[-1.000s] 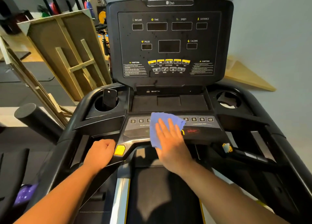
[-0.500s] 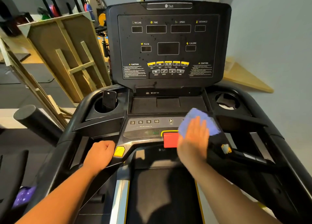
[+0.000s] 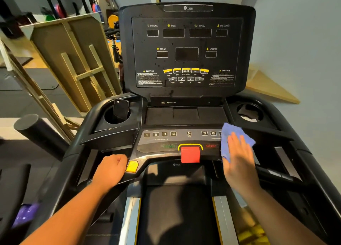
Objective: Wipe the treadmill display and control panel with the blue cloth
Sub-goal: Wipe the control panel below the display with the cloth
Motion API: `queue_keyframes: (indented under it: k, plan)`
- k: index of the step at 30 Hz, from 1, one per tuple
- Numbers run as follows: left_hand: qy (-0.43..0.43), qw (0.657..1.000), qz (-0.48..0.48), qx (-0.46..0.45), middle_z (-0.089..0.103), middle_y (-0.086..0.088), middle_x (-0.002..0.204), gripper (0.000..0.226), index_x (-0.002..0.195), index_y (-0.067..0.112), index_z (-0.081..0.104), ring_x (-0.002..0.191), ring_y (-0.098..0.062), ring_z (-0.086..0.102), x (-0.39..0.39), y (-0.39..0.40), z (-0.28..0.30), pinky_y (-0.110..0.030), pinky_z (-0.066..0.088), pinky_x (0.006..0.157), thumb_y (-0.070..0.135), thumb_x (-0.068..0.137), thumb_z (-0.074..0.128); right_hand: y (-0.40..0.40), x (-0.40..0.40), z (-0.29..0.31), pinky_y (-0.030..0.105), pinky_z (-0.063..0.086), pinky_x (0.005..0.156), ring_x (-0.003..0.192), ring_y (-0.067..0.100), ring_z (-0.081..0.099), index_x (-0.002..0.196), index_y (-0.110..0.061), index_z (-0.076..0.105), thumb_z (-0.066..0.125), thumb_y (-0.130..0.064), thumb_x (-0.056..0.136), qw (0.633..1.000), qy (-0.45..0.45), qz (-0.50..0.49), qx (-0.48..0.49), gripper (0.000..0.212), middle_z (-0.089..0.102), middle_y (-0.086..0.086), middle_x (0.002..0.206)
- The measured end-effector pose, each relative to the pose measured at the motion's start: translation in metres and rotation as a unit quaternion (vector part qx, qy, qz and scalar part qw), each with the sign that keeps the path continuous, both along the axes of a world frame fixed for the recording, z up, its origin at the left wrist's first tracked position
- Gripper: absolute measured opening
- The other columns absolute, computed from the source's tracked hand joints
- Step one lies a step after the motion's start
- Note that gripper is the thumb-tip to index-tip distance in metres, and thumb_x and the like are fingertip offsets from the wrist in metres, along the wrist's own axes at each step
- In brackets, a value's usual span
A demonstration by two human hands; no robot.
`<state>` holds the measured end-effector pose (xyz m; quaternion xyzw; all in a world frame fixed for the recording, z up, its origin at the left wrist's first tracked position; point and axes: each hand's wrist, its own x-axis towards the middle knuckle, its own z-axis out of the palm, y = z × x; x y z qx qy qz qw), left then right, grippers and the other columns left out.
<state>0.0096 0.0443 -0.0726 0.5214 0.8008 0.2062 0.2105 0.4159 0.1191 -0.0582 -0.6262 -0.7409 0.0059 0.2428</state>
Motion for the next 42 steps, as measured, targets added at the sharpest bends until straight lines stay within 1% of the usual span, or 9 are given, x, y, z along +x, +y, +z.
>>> queue_keyframes:
  k: [3,10,13,17,23,26,30,37,42]
  plan:
    - [-0.007,1.000,0.003,-0.006,0.066,-0.016,0.069,0.040,0.071,0.003,0.056,0.058,-0.016,0.048,0.000,0.001,0.000,-0.035,0.038,0.058,0.025,0.102,0.041,0.001,-0.050,0.002,0.059,0.032,0.115,0.142,0.049,0.035,0.146,0.004,0.043,0.061,-0.020,0.086,0.999,-0.031,-0.016,-0.010,0.067,0.043,0.025,0.151]
    - [0.000,1.000,-0.005,-0.015,0.068,-0.013,0.071,0.042,0.072,0.005,0.060,0.061,-0.026,0.058,-0.001,0.001,0.000,-0.036,0.042,0.059,0.026,0.103,0.040,-0.011,-0.057,0.016,0.056,0.028,0.119,0.151,0.035,0.025,0.152,-0.006,0.038,0.055,-0.020,0.089,0.959,-0.099,0.266,-0.015,0.067,0.033,0.009,0.162]
    - [0.002,1.000,-0.002,-0.017,0.068,-0.010,0.069,0.042,0.071,0.006,0.059,0.063,-0.028,0.061,0.000,0.000,0.000,-0.035,0.043,0.059,0.026,0.103,0.041,-0.001,-0.012,-0.007,0.062,0.033,0.114,0.145,0.041,0.035,0.146,0.004,0.043,0.061,-0.007,0.088,0.977,-0.034,0.195,0.082,0.062,0.041,0.018,0.155]
    - [-0.009,1.000,0.005,-0.010,0.066,-0.014,0.069,0.042,0.071,0.004,0.058,0.058,-0.017,0.051,0.004,-0.001,0.005,-0.033,0.040,0.059,0.024,0.103,0.041,0.003,-0.064,0.000,0.059,0.034,0.114,0.144,0.046,0.035,0.148,-0.001,0.041,0.068,-0.024,0.083,0.995,-0.089,0.035,-0.016,0.074,0.042,0.019,0.155]
    - [-0.010,1.000,0.010,-0.021,0.068,-0.012,0.069,0.042,0.073,0.004,0.060,0.060,-0.017,0.054,0.004,-0.002,0.008,-0.035,0.042,0.059,0.026,0.103,0.041,-0.016,-0.082,0.014,0.050,0.024,0.122,0.149,0.035,0.027,0.153,-0.012,0.038,0.064,-0.024,0.079,0.950,-0.141,0.278,-0.001,0.079,0.034,0.006,0.161]
    - [-0.004,1.000,0.008,-0.019,0.064,-0.009,0.064,0.042,0.067,0.006,0.055,0.058,-0.017,0.051,0.007,-0.003,0.011,-0.034,0.040,0.059,0.023,0.103,0.041,-0.010,-0.053,0.005,0.051,0.030,0.118,0.146,0.035,0.035,0.148,-0.004,0.045,0.067,-0.012,0.080,0.965,-0.089,0.242,0.044,0.071,0.041,0.012,0.157]
    - [-0.002,1.000,0.012,-0.015,0.053,-0.002,0.057,0.041,0.059,0.014,0.043,0.057,-0.019,0.045,0.012,-0.004,0.021,-0.034,0.036,0.058,0.021,0.099,0.043,-0.008,-0.113,0.015,0.055,0.036,0.114,0.143,0.043,0.038,0.146,-0.003,0.047,0.059,-0.029,0.083,0.986,-0.116,0.114,-0.021,0.069,0.044,0.017,0.154]
    - [-0.012,0.999,0.010,-0.032,0.063,-0.008,0.065,0.042,0.063,0.011,0.053,0.059,-0.017,0.052,0.012,-0.004,0.025,-0.033,0.038,0.057,0.023,0.101,0.042,-0.026,-0.149,0.014,0.051,0.024,0.121,0.149,0.035,0.028,0.152,-0.011,0.040,0.045,-0.027,0.083,0.926,-0.158,0.343,0.013,0.071,0.035,0.007,0.161]
    - [-0.015,1.000,-0.005,-0.025,0.064,-0.007,0.065,0.040,0.066,0.010,0.056,0.060,-0.022,0.059,0.010,-0.006,0.025,-0.038,0.045,0.058,0.023,0.102,0.044,-0.007,-0.116,0.018,0.052,0.031,0.118,0.150,0.026,0.020,0.153,-0.010,0.036,0.068,-0.025,0.074,0.956,-0.169,0.236,-0.035,0.086,0.035,0.007,0.161]
